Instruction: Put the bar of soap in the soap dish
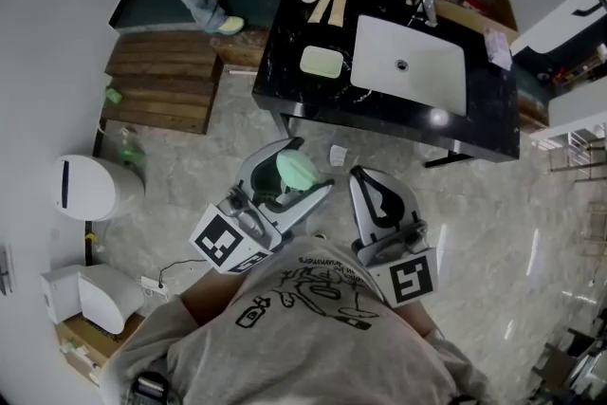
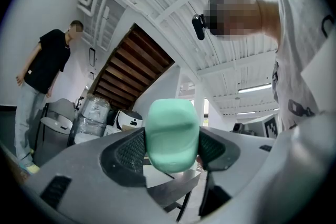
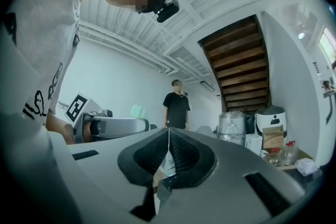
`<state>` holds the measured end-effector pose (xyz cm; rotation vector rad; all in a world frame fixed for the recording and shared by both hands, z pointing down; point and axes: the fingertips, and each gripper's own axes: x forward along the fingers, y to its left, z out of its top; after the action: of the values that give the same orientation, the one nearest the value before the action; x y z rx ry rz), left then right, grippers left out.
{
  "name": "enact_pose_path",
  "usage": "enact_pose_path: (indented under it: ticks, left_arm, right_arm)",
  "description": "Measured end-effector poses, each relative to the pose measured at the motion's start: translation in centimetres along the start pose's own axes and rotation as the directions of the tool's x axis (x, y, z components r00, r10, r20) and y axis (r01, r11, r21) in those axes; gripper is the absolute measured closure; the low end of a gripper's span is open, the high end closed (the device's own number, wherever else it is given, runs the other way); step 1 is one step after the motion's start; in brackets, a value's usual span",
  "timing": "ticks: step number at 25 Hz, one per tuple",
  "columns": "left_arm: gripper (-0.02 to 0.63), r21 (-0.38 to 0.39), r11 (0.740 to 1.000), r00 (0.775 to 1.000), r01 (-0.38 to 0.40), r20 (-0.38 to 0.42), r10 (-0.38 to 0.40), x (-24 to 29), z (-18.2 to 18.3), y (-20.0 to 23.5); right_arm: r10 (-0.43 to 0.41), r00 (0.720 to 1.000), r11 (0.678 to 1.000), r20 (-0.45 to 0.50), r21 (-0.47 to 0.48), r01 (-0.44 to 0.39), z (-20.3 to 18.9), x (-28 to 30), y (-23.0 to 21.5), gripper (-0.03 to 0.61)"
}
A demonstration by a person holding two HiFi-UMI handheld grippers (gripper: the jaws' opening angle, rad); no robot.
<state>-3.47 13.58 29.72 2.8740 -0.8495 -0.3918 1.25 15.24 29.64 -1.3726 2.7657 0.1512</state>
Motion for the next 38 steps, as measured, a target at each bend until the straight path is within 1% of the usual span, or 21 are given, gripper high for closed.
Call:
enact_pose_path:
  ticks: [9,22,32,38]
  left_arm:
    - [0.339,-0.01,1.0,1.0,0.025,-0.005,-0.025,2.3,0.8,5.5]
    - [0.339,-0.037,0.998,0.999,0.045,-0.023,-0.046,4.4,1.1,13.5]
    - [0.339,-0.045,0.996,0.997,0.076,-0.03,-0.078,5.4,1.1,17.3]
    - [0.339,-0.06,0.996,0.997,0.067,-0.029,-0.069,5.3,0.9,18.5]
  right_arm:
    - [-0.014,1.0,1.0,-0.013,-0.006,0.014,-0.4,5.6,-2.4,0.555]
    - [-0.015,0.999,1.0,-0.041,0.002,0.015,-2.1,14.0,-4.8,0.555]
    - [-0.037,0.998,0.999,-0.054,-0.001,0.037,-3.1,17.9,-6.1,0.555]
    - [-0.034,0.996,0.999,-0.077,0.0,0.034,-3.8,18.9,-6.1,0.555]
